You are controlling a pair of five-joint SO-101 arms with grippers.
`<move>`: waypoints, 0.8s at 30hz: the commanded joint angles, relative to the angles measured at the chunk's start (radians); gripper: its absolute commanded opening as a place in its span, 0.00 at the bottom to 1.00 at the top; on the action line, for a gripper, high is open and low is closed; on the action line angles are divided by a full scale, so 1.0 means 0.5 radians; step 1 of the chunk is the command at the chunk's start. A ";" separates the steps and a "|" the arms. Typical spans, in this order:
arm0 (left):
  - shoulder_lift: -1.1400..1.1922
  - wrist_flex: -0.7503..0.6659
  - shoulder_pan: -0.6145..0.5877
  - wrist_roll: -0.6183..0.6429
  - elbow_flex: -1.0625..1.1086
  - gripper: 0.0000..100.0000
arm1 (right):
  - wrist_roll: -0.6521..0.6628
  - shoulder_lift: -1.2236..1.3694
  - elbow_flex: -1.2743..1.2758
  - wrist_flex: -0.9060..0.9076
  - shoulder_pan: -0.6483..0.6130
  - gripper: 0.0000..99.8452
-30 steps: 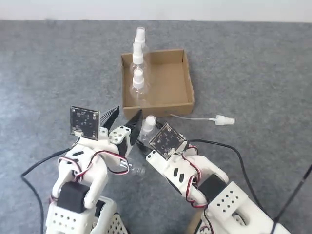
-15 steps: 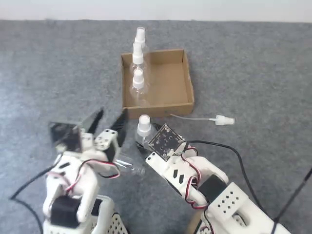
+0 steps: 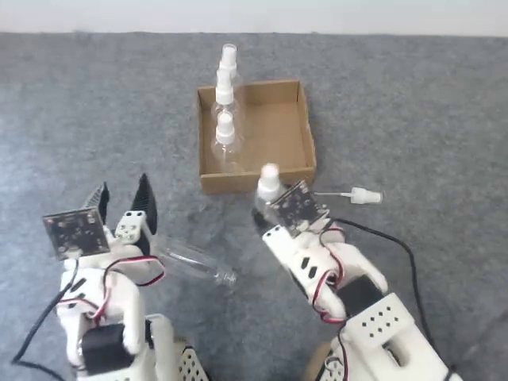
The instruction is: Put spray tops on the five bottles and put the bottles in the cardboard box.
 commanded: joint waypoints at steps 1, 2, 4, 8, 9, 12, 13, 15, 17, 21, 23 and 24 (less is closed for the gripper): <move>-0.037 -0.003 -0.135 -0.015 0.078 0.21 | -0.015 -0.063 -0.285 0.005 0.201 0.01; -0.037 -0.003 -0.150 -0.015 0.109 0.21 | -0.015 -0.054 -0.331 0.008 0.232 0.01; -0.037 -0.003 -0.163 -0.015 0.161 0.21 | -0.003 -0.044 -0.457 0.072 0.272 0.01; -0.037 -0.003 -0.166 -0.015 0.253 0.21 | 0.000 -0.041 -0.792 0.278 0.293 0.01; -0.037 -0.003 -0.166 -0.015 0.275 0.21 | 0.000 -0.041 -0.875 0.308 0.302 0.01; -0.037 -0.003 -0.166 -0.018 0.327 0.21 | 0.000 0.002 -1.068 0.321 0.336 0.01; -0.037 -0.003 -0.166 -0.018 0.342 0.21 | 0.000 0.051 -1.138 0.321 0.348 0.01; -0.037 -0.006 -0.166 -0.018 0.376 0.21 | 0.000 0.198 -1.280 0.330 0.351 0.01; -0.040 -0.040 -0.163 -0.018 0.431 0.21 | 0.000 0.388 -1.424 0.324 0.351 0.01; -0.040 -0.242 -0.163 -0.018 0.621 0.21 | 0.000 0.799 -1.722 0.318 0.351 0.01; -0.040 -0.356 -0.166 -0.018 0.698 0.21 | -0.006 0.999 -1.863 0.318 0.367 0.01; -0.040 -0.393 -0.166 -0.018 0.723 0.21 | -0.015 1.100 -1.933 0.315 0.385 0.01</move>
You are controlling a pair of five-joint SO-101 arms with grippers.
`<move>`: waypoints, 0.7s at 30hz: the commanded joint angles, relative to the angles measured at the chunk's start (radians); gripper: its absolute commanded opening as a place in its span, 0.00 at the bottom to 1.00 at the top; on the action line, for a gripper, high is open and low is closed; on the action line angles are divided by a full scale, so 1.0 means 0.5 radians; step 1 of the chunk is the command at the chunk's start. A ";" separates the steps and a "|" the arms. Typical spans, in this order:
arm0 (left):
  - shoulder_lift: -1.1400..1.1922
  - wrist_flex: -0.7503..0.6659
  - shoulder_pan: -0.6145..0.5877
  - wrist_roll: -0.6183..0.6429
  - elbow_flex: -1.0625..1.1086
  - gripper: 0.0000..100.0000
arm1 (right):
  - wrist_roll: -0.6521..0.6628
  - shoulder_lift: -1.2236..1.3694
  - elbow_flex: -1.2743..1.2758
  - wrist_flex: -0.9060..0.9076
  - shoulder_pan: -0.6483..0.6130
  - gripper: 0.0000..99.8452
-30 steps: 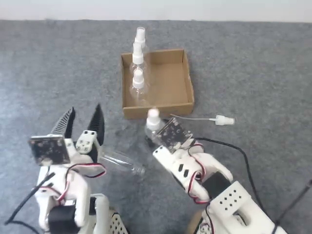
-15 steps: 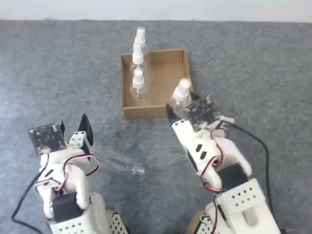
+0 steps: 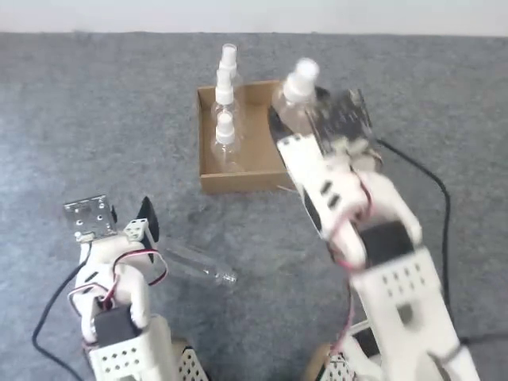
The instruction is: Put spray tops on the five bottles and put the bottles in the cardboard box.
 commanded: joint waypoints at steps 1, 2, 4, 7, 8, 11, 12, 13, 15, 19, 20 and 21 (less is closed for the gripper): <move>-0.040 -0.233 -0.006 -0.018 0.075 0.21 | -0.018 0.477 -0.436 -0.008 0.063 0.01; -0.040 -0.236 -0.006 -0.018 0.078 0.21 | -0.021 0.578 -0.506 -0.008 0.069 0.01; -0.037 -0.230 -0.006 -0.018 0.078 0.21 | -0.021 0.772 -0.629 -0.008 0.091 0.01; -0.034 -0.218 -0.003 -0.015 0.078 0.21 | -0.028 1.014 -0.776 -0.026 0.118 0.01; -0.034 -0.199 -0.003 -0.015 0.078 0.21 | -0.055 1.088 -0.810 -0.066 0.143 0.01; -0.034 -0.190 -0.003 -0.015 0.078 0.21 | -0.258 1.284 -0.868 -0.229 0.204 0.01; -0.034 -0.190 -0.003 -0.015 0.078 0.21 | -0.292 1.343 -0.875 -0.296 0.216 0.01; -0.034 -0.190 -0.003 -0.015 0.078 0.21 | -0.292 1.395 -0.872 -0.367 0.222 0.01; -0.034 -0.190 -0.003 -0.015 0.078 0.21 | -0.292 1.499 -0.868 -0.508 0.232 0.01; -0.034 -0.190 -0.003 -0.015 0.078 0.21 | -0.292 1.695 -0.868 -0.747 0.229 0.01; -0.034 -0.190 -0.003 -0.015 0.078 0.21 | -0.292 1.745 -0.868 -0.799 0.229 0.01; -0.034 -0.190 -0.003 -0.015 0.078 0.21 | -0.292 1.794 -0.868 -0.845 0.226 0.01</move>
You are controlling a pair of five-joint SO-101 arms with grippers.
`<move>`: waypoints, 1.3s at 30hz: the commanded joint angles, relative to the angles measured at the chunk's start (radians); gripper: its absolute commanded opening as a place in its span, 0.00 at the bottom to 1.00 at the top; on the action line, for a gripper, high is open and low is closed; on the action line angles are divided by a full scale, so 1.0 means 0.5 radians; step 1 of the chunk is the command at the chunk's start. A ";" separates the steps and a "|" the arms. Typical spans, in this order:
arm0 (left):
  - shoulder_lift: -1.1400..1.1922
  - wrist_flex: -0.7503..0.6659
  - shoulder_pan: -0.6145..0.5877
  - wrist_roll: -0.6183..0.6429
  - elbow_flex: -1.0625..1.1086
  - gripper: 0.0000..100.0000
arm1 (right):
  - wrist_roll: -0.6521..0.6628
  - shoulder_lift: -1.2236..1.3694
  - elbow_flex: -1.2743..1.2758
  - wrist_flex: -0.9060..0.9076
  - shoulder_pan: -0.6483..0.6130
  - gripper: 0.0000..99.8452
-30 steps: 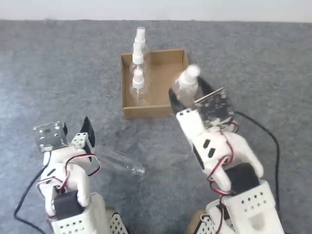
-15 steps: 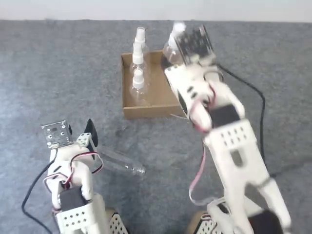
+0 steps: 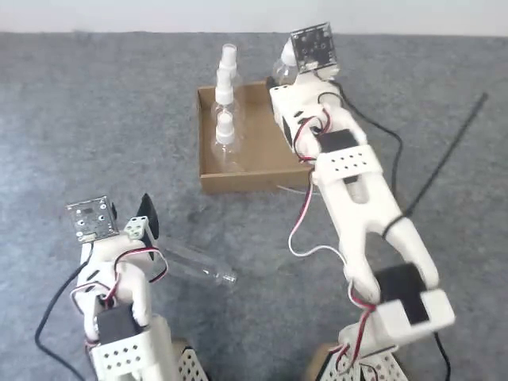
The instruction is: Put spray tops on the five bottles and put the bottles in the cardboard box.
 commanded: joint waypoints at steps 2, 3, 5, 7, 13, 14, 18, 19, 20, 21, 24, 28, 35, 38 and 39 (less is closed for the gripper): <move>-0.034 -0.021 -0.003 -0.012 -0.020 0.21 | -0.025 0.161 -0.150 -0.305 0.029 0.01; -0.034 -0.021 -0.003 -0.012 -0.020 0.21 | -0.025 0.210 -0.150 -0.351 0.032 0.01; -0.034 -0.021 -0.003 -0.012 -0.020 0.21 | -0.021 0.284 -0.150 -0.453 0.035 0.01; -0.034 -0.021 -0.003 -0.012 -0.020 0.21 | -0.021 0.345 -0.153 -0.535 0.044 0.01; -0.034 -0.021 -0.003 -0.012 -0.020 0.21 | -0.025 0.499 -0.153 -0.713 0.044 0.01; -0.034 -0.021 -0.003 -0.012 -0.020 0.21 | -0.025 0.517 -0.153 -0.732 0.048 0.01; -0.034 -0.018 -0.003 -0.012 -0.020 0.21 | -0.025 0.600 -0.190 -0.726 0.048 0.01; -0.034 -0.018 -0.003 -0.012 -0.020 0.21 | -0.025 0.624 -0.203 -0.732 0.048 0.01; -0.034 -0.018 -0.003 -0.012 -0.020 0.21 | -0.025 0.646 -0.218 -0.735 0.051 0.01; -0.034 -0.018 -0.003 -0.012 -0.020 0.21 | -0.025 0.671 -0.233 -0.732 0.051 0.01; -0.034 -0.018 -0.003 -0.012 -0.020 0.21 | -0.021 0.732 -0.258 -0.729 0.051 0.01; -0.034 -0.018 -0.003 -0.012 -0.020 0.21 | -0.021 0.763 -0.261 -0.726 0.051 0.01; -0.034 -0.018 -0.003 -0.012 -0.020 0.21 | -0.021 0.772 -0.258 -0.707 0.051 0.17; -0.034 -0.018 -0.003 -0.012 -0.020 0.21 | -0.021 0.753 -0.261 -0.631 0.038 0.19; -0.034 -0.018 -0.003 -0.012 -0.020 0.21 | -0.021 0.750 -0.261 -0.621 0.038 0.20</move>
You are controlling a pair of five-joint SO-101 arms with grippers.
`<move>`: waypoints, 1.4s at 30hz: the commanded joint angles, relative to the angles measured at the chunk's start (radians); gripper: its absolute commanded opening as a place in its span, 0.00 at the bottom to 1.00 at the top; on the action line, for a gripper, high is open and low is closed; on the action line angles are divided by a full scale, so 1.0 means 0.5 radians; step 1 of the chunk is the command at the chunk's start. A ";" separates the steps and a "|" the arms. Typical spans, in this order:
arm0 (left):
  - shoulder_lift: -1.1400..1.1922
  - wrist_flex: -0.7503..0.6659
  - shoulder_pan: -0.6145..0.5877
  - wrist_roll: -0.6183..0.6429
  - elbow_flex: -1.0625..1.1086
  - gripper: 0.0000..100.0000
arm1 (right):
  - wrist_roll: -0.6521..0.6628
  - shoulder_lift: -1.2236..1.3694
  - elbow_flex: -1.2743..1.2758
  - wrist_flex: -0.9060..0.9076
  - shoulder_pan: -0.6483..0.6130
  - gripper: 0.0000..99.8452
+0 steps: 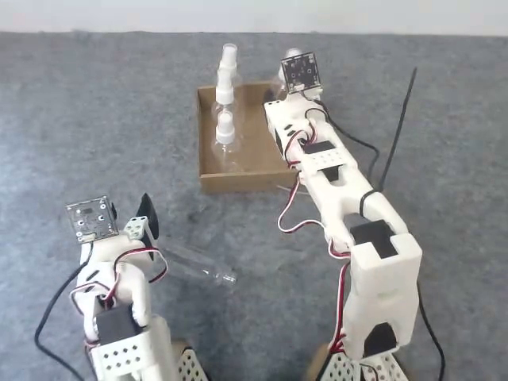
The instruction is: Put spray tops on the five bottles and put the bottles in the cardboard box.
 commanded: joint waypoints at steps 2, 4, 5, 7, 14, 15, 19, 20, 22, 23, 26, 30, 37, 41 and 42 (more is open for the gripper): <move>-0.034 -0.018 -0.003 -0.012 -0.020 0.21 | -0.009 -0.054 -0.114 0.048 0.029 0.21; -0.034 -0.018 -0.003 -0.012 -0.020 0.21 | -0.006 -0.054 -0.114 0.048 0.029 0.23; -0.034 -0.018 -0.003 -0.012 -0.020 0.21 | -0.006 -0.054 -0.114 0.048 0.029 0.24; -0.034 -0.018 -0.003 -0.012 -0.020 0.21 | -0.006 -0.078 -0.114 0.051 0.026 0.24; -0.034 -0.018 -0.003 -0.012 -0.020 0.21 | -0.018 -0.278 -0.104 0.262 0.008 0.24; -0.034 -0.018 -0.003 -0.012 -0.020 0.21 | -0.021 -0.281 -0.104 0.278 0.008 0.24; -0.034 -0.018 -0.003 -0.012 -0.020 0.21 | -0.018 -0.302 -0.104 0.327 0.005 0.24; -0.034 -0.018 -0.003 -0.012 -0.020 0.21 | -0.018 -0.308 -0.104 0.342 0.005 0.24; -0.034 -0.018 -0.003 -0.015 -0.020 0.21 | -0.012 -0.345 -0.098 0.388 0.005 0.24; -0.034 -0.018 -0.003 -0.015 -0.020 0.21 | -0.012 -0.370 -0.098 0.428 0.005 0.24; -0.034 -0.018 -0.003 -0.015 -0.020 0.21 | -0.015 -0.465 -0.098 0.563 0.008 0.24; -0.034 -0.018 -0.003 -0.015 -0.020 0.21 | -0.018 -0.591 -0.098 0.796 0.020 0.24; -0.034 -0.018 -0.003 -0.015 -0.020 0.21 | -0.015 -0.796 -0.098 1.195 0.008 0.24; -0.034 -0.018 -0.003 -0.015 -0.020 0.21 | -0.012 -0.922 -0.098 1.413 0.008 0.24; -0.034 -0.018 -0.003 -0.015 -0.020 0.21 | -0.012 -0.950 -0.098 1.471 0.008 0.24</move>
